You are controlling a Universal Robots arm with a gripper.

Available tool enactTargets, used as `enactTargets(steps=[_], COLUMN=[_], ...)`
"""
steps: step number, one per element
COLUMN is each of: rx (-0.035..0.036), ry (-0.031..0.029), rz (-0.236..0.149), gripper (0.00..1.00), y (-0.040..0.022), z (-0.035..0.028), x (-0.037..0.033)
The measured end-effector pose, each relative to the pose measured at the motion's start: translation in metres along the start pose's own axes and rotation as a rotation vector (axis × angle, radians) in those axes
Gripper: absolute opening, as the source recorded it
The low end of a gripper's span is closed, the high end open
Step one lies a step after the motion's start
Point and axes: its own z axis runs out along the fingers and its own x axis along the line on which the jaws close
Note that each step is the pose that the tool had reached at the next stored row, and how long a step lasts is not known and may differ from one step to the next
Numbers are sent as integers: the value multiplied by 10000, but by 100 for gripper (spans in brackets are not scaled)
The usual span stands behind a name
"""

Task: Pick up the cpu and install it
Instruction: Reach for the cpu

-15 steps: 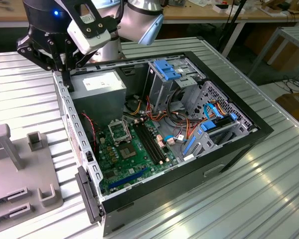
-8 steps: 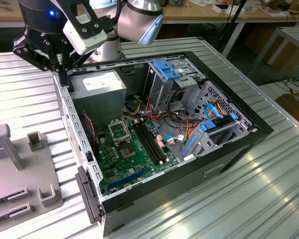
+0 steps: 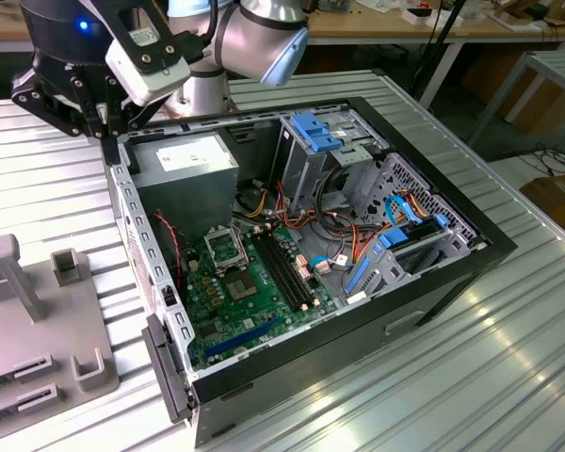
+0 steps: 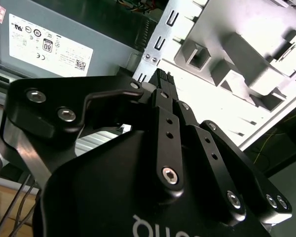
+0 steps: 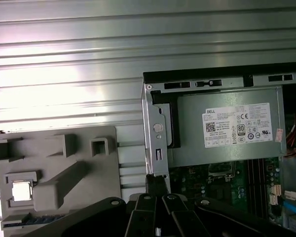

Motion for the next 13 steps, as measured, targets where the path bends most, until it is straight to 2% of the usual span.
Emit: enactTargets(steps=[4, 7, 13], rx=[0, -1, 0], ry=[0, 0, 2], rz=[0, 1, 1], gripper=[11, 11, 11], y=[-13, -32, -57], z=[-1, -1, 0], x=[71, 154, 247])
